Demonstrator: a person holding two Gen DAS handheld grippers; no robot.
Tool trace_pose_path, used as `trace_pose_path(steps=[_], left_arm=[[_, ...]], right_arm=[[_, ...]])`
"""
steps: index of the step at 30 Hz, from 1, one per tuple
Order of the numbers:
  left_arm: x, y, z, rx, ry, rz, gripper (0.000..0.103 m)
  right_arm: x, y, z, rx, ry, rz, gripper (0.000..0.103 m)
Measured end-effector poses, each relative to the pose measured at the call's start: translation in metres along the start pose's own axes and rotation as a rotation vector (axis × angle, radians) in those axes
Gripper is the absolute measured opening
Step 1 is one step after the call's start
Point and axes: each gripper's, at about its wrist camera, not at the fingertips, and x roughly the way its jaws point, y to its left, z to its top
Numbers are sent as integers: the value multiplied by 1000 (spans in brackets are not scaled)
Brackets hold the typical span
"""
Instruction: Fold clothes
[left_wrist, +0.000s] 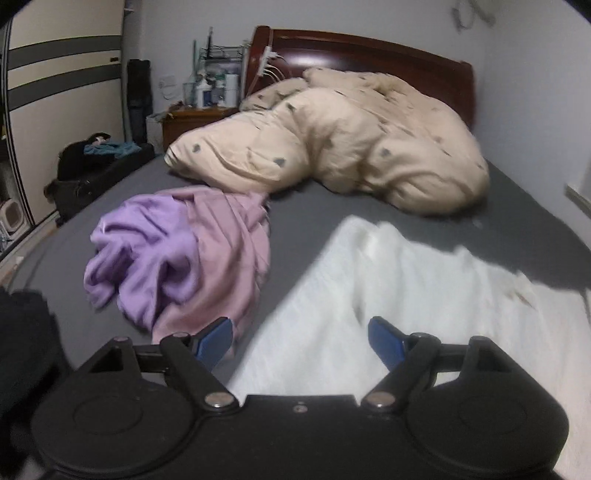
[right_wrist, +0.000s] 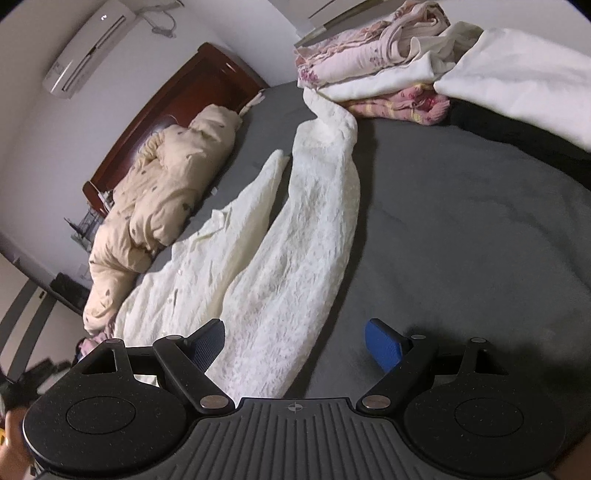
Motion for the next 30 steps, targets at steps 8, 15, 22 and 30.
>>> trace_pose_path(steps=[8,15,22,30], left_arm=[[85,-19,33,21,78,-32,80],[165,-39,48,46,136,12,67],[212,-52,50,8,192,-31,34],[172,-33,70,-159,75,-34,2]], right_arm=[[14,2,-5,-22,17,-32,84],[32,2,-2,-36,57,-57,84],[35,-1,-2,-50,67,-55,84],[28,-5,-2,-5,72,-28,84]])
